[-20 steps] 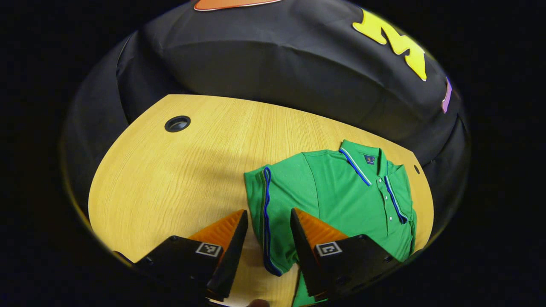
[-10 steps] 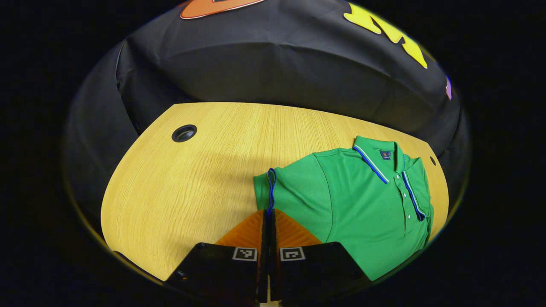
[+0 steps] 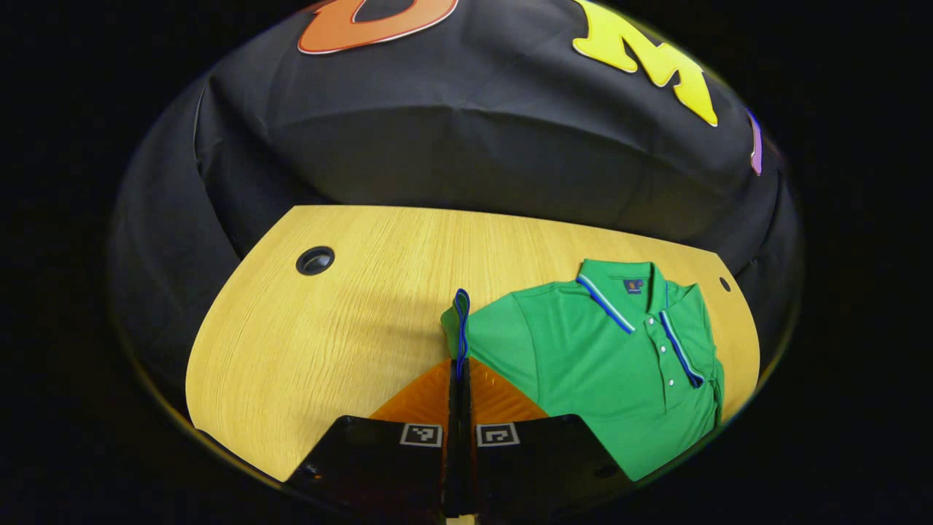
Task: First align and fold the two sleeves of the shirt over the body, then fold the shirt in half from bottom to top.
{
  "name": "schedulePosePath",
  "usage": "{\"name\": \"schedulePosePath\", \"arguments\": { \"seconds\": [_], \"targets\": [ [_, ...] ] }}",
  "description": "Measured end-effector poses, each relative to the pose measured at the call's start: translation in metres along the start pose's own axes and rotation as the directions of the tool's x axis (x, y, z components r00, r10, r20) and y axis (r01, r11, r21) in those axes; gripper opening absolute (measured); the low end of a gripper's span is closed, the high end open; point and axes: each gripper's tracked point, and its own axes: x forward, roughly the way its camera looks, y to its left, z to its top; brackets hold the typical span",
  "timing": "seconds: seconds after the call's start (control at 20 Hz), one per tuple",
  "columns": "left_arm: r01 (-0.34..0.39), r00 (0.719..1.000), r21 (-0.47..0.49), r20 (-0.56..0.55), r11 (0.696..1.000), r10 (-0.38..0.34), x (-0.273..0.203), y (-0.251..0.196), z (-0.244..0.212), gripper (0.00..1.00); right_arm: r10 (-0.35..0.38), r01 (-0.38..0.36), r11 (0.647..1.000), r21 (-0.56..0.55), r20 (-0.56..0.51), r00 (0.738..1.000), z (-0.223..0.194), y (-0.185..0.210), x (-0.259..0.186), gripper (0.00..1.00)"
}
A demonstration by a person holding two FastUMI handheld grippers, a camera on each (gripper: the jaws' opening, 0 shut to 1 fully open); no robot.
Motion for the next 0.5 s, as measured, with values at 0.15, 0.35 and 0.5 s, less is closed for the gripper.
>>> {"name": "schedulePosePath", "arguments": {
  "seconds": [0.15,0.35,0.5],
  "targets": [
    [0.054,0.998,0.004,0.029,0.999,-0.054,-0.008,-0.033,0.020,0.04,0.005,-0.005,1.000,0.005,0.016,1.000,0.003,-0.004,-0.003,0.96],
    [0.105,0.993,0.038,0.047,0.994,-0.107,-0.012,-0.076,0.031,0.04,-0.001,0.000,1.000,0.019,0.036,0.999,0.007,-0.013,-0.007,0.96],
    [0.136,0.990,0.063,0.024,0.989,-0.138,-0.007,-0.104,0.028,0.03,-0.016,0.014,0.999,0.042,0.045,0.999,0.008,-0.025,-0.010,0.96]
  ]
}}
